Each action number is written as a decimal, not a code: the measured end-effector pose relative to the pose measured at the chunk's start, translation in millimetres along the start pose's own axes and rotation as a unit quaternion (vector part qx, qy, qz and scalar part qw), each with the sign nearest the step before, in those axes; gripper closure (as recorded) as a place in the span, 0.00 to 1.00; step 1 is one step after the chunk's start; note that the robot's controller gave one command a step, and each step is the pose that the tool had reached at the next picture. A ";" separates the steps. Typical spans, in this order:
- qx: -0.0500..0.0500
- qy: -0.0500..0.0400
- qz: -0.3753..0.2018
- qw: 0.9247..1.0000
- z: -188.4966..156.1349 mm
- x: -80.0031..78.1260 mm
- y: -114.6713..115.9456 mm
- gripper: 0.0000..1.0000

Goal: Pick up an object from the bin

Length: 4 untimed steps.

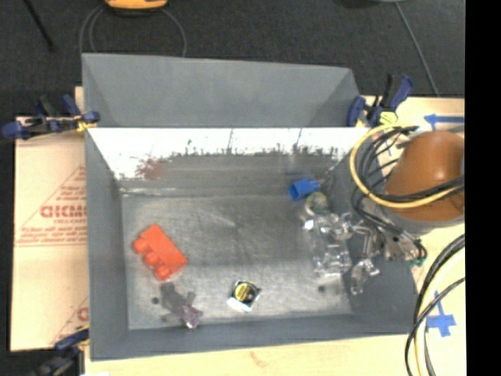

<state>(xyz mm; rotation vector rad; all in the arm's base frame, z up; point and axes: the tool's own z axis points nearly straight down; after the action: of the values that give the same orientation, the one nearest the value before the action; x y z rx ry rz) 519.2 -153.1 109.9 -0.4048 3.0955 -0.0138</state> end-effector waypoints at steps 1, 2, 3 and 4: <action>0.002 -0.002 -0.038 0.999 0.0 -0.6 -1.3 0.00; 0.000 -0.004 -0.040 0.999 -0.3 -2.8 1.0 1.00; -0.005 0.004 -0.340 0.941 -162.8 5.5 17.6 1.00; -0.007 0.004 -0.370 0.929 -154.1 -24.6 -2.4 1.00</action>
Offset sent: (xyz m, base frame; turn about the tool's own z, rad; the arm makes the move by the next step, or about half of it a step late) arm -0.0052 -0.0080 -0.0399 -0.2696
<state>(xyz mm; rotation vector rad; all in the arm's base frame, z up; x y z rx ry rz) 540.4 -148.1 264.4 -1.5298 2.7378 -0.0047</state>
